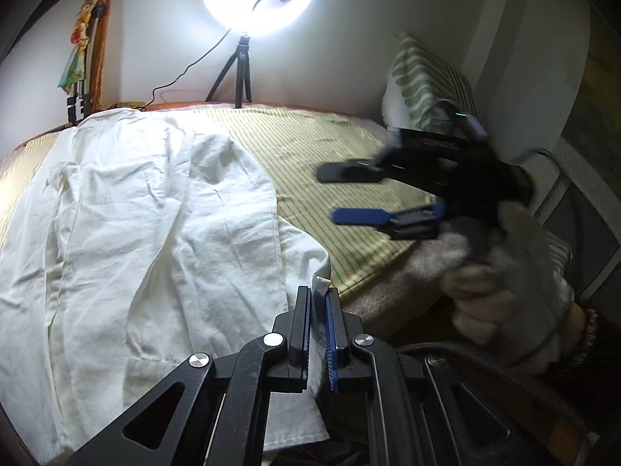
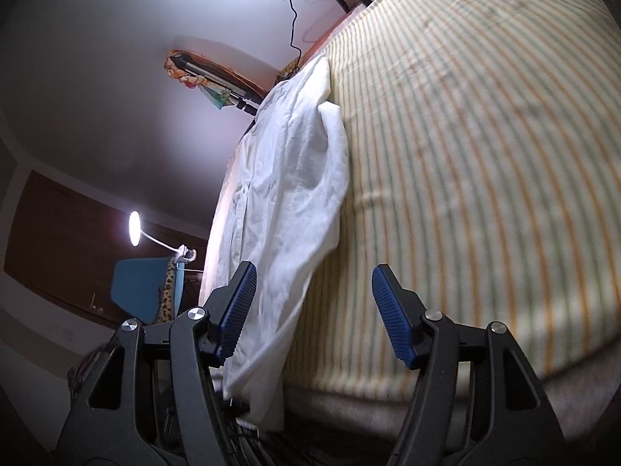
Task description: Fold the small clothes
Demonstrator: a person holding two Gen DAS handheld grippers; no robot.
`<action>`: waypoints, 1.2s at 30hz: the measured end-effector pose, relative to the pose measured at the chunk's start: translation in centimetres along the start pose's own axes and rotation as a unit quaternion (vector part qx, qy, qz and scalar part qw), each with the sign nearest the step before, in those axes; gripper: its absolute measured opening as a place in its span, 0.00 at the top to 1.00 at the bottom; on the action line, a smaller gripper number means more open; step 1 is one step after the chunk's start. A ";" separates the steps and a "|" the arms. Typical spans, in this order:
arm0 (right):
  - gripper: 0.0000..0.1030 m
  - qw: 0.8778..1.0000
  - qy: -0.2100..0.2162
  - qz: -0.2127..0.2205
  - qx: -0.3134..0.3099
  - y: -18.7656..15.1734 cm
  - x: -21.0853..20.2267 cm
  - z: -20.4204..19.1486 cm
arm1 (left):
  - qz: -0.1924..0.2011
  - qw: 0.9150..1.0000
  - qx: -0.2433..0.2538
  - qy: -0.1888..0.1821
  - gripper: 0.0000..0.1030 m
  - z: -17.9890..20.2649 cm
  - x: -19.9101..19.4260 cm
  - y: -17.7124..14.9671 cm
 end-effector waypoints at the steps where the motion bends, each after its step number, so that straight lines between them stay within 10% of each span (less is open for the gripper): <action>1: 0.37 1.000 -0.003 -0.001 -0.001 0.6 0.9 -0.1 | 0.004 1.000 -0.002 0.000 0.96 0.0 -0.3 0.1; 10: 0.40 0.999 -0.032 -0.029 -0.008 3.5 8.0 -0.7 | 0.023 0.999 -0.042 -0.001 0.97 -2.2 -1.2 0.5; 14: 0.91 0.996 -0.066 -0.047 -0.025 3.6 9.9 -1.2 | 0.027 0.998 -0.057 -0.005 0.97 -2.5 -1.7 0.4; 27: 0.95 0.958 -0.177 -0.074 -0.213 3.5 12.6 -9.9 | 0.051 0.989 -0.138 -0.034 0.97 -4.6 -5.0 -0.5; 36: 0.95 0.939 -0.172 -0.110 -0.277 1.0 17.6 -14.3 | 0.068 0.982 -0.177 -0.017 0.97 -7.5 -8.1 -1.7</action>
Point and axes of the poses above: each gripper's, at about its wrist camera, not at the fingertips, and x roughly the way its jaws point, z to its right, y to its top, the point moved 9 cm from there along x, roughly the way its jaws point, and after that the axes turned 8 degrees about z, right-handed, at the moved point
